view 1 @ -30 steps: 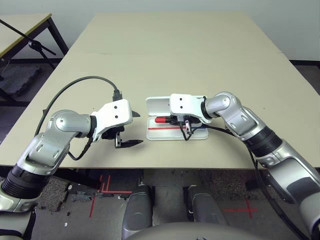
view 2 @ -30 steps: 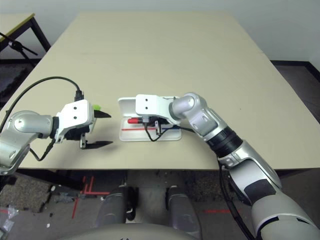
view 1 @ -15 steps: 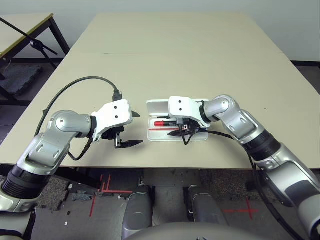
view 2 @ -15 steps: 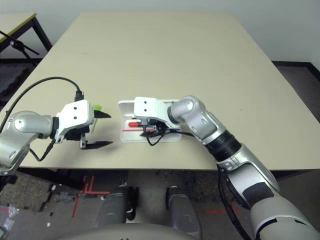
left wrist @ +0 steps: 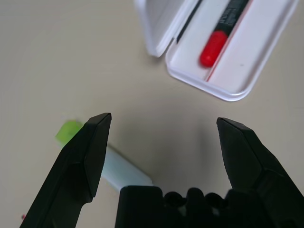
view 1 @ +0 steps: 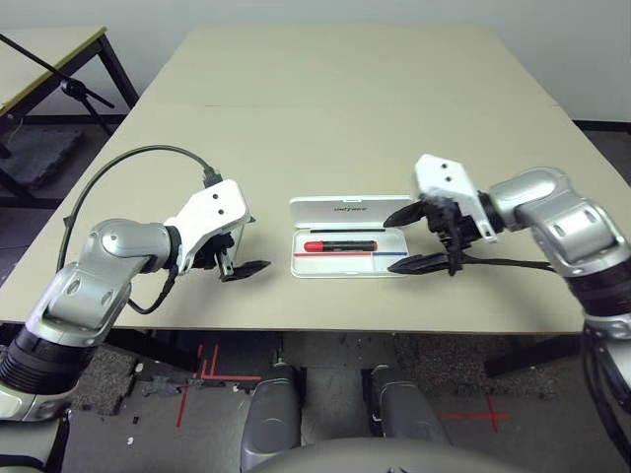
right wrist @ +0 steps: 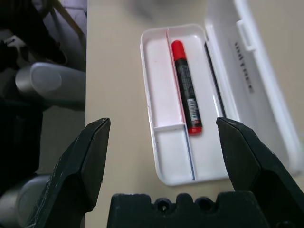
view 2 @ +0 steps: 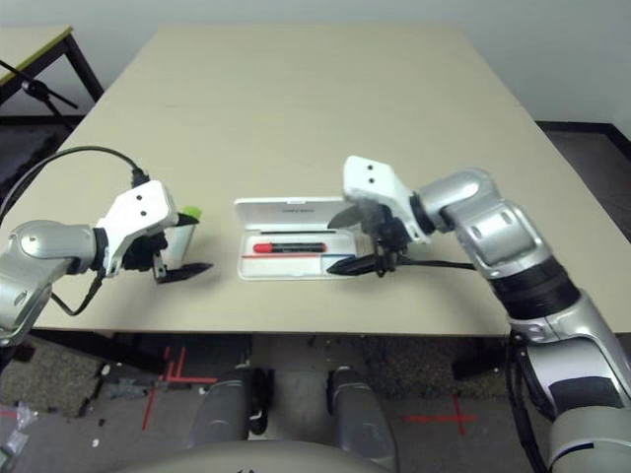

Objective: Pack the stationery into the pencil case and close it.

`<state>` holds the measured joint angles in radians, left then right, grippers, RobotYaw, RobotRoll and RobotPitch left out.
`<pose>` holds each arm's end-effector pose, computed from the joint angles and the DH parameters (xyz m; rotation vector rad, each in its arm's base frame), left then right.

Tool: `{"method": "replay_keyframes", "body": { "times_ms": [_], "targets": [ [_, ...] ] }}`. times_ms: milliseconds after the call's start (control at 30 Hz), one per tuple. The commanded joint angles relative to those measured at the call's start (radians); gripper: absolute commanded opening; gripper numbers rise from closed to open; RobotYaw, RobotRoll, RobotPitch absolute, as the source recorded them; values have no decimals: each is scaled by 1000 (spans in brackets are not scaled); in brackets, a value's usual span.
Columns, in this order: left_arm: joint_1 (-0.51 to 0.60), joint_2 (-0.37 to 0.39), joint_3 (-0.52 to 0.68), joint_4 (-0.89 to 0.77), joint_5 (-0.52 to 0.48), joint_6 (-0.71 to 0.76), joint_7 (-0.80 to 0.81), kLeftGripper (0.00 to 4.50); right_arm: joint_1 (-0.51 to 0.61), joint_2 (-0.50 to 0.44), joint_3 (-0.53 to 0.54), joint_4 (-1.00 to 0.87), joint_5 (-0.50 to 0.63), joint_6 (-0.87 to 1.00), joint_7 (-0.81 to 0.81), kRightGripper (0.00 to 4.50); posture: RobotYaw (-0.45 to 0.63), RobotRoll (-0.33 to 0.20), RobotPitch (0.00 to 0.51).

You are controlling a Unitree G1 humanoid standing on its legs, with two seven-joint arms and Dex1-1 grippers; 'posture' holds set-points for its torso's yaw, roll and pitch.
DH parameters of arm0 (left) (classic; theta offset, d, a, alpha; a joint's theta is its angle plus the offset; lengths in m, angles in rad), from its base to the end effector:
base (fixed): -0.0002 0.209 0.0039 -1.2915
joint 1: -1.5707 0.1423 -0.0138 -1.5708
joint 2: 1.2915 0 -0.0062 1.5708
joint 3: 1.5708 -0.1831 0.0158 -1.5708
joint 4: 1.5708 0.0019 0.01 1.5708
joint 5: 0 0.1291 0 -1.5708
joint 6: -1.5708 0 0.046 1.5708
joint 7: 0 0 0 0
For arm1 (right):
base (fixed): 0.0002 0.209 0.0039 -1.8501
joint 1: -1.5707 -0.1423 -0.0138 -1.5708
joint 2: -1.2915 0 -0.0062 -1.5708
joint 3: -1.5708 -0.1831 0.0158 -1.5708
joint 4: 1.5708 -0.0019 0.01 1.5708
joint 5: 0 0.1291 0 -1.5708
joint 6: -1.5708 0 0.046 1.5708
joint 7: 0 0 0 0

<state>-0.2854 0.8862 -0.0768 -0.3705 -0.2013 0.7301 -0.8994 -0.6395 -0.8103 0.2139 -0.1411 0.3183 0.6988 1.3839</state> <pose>0.2214 0.2421 0.1788 0.6133 0.4399 -0.8420 0.2689 -0.2158 0.2107 -0.4757 0.4359 1.4143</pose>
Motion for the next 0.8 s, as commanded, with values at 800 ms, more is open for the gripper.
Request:
{"method": "replay_keyframes", "body": {
  "times_ms": [800],
  "targets": [
    [-224,-384,185,153,3,720,556,4500,78,-21,14,-92,62,26,-98,4453,-9,0,98]
  ]
}}
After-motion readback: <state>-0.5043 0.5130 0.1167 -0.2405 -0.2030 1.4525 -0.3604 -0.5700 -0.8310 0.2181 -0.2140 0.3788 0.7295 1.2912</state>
